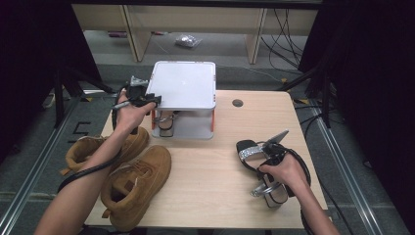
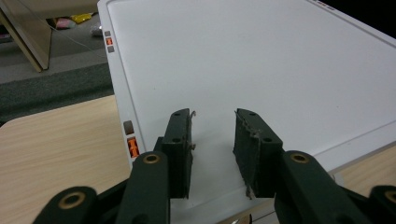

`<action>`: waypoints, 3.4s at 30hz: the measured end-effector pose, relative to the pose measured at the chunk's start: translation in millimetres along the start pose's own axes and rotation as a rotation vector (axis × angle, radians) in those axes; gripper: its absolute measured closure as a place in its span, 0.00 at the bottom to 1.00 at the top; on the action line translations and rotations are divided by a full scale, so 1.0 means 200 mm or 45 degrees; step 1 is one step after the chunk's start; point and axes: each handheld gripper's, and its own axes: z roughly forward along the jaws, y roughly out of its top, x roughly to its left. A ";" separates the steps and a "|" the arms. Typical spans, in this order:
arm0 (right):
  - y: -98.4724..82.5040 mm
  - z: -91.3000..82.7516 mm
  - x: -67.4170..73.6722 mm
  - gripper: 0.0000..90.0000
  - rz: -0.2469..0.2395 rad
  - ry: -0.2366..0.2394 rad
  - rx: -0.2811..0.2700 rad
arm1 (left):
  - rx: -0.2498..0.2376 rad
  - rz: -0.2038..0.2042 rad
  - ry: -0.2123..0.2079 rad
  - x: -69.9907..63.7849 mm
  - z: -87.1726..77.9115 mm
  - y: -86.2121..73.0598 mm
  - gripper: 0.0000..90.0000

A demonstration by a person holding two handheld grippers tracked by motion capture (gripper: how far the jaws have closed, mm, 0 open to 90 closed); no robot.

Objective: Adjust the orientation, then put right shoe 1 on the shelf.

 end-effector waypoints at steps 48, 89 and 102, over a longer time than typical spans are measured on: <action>0.42 0.07 0.61 0.48 -0.072 0.077 -0.156 | 0.001 -0.006 0.007 0.00 0.00 0.00 0.75; 0.57 0.22 0.77 0.48 0.043 0.079 -0.202 | 0.011 0.006 0.008 0.00 0.00 0.00 0.75; 0.59 0.26 0.78 0.48 0.032 0.058 -0.209 | 0.013 0.007 0.007 0.00 0.00 0.01 0.76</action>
